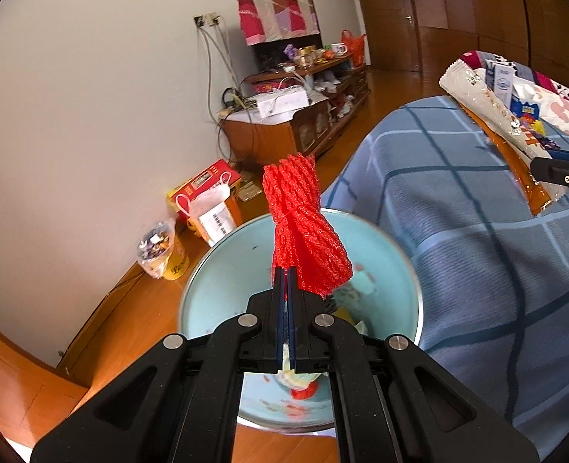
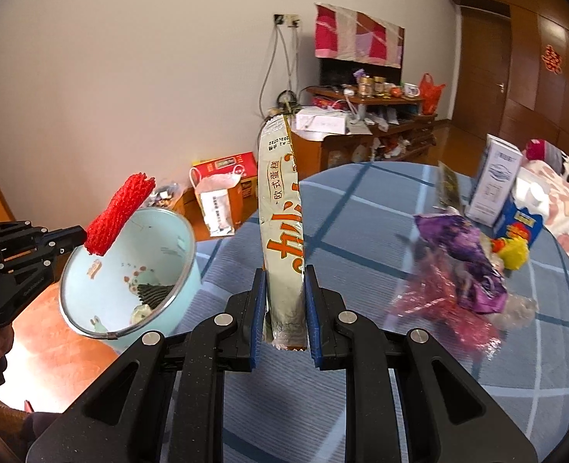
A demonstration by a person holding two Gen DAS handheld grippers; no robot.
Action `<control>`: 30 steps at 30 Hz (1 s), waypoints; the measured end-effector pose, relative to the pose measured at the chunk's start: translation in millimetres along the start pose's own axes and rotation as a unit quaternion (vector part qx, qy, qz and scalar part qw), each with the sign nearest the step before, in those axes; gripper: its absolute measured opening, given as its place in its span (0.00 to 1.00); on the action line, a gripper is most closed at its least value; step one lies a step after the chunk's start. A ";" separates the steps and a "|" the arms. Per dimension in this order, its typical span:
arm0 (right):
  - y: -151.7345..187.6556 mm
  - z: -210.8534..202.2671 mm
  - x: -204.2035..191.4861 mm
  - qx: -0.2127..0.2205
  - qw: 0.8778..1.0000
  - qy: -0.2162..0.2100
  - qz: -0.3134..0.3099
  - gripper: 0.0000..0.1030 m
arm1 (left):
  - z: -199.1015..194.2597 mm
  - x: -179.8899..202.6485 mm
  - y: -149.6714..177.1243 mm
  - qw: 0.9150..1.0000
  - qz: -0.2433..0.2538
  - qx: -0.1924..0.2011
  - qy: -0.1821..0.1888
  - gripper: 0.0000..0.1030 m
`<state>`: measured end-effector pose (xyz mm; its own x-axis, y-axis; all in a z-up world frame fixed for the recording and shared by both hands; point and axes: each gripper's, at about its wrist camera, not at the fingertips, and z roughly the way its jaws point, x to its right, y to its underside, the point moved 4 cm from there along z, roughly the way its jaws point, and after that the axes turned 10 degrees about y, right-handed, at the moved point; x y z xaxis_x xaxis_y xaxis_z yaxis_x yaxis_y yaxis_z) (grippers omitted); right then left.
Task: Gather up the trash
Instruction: 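Carry the red net with the left tool while the right tool carries the snack wrapper over the bin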
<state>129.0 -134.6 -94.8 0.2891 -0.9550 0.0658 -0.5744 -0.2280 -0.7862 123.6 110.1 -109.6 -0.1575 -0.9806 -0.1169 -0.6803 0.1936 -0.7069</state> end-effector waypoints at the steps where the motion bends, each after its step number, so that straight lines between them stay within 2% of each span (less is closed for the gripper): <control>1: -0.7 1.0 -4.2 0.000 1.000 -0.002 -0.003 0.19 | -0.1 -2.9 2.2 1.000 -0.002 -0.001 -0.002 0.01; 16: -7.7 9.9 -44.4 -0.003 0.999 -0.024 -0.044 0.19 | -5.5 -36.9 24.4 0.999 -0.024 -0.015 -0.025 0.01; 30: -10.4 19.7 -72.4 -0.011 0.997 -0.043 -0.070 0.19 | -7.9 -49.9 32.6 0.999 -0.030 -0.018 -0.041 0.01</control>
<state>129.2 -59.3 -103.5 0.4314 -0.8942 0.1196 -0.5400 -0.3621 -0.7598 103.6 165.6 -121.4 -0.0575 -0.9895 -0.1328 -0.7128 0.1339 -0.6885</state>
